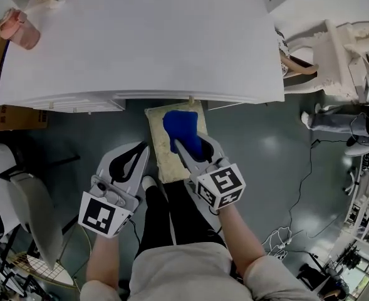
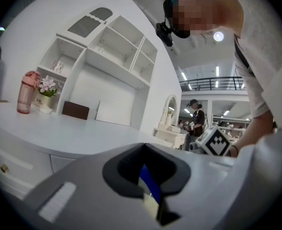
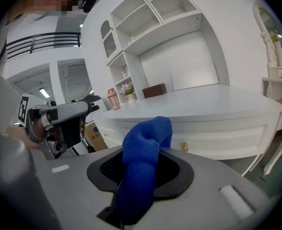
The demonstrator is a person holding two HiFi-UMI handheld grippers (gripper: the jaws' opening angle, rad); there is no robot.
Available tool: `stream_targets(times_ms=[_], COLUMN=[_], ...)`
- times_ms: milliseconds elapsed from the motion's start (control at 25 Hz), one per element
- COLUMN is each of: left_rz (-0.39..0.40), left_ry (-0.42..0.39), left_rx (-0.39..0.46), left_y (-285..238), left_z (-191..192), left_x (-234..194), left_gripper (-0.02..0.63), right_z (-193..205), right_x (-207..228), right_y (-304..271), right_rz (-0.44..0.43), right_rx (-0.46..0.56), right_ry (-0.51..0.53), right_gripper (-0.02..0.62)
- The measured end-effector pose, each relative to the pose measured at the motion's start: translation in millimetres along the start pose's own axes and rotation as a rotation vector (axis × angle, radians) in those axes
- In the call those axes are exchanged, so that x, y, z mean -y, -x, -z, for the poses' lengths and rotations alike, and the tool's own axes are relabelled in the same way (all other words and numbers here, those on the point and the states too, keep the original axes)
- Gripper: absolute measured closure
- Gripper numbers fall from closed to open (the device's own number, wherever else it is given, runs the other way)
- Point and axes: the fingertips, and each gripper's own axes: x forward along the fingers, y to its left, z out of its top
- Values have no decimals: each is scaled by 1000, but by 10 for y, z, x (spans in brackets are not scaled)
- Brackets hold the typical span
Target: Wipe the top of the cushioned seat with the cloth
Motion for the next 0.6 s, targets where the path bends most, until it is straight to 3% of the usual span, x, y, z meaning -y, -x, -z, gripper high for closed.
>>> stream_targets(times_ms=[600], left_rz=[-33], left_ry=[31], left_rx=[-43], left_y=[-134], left_z=[900], left_x=[-304], left_gripper=[606], right_z=[1075], right_x=[261], right_y=[-773], right_rz=[-31], right_rx=[-142], right_ry=[-54], right_gripper=[454])
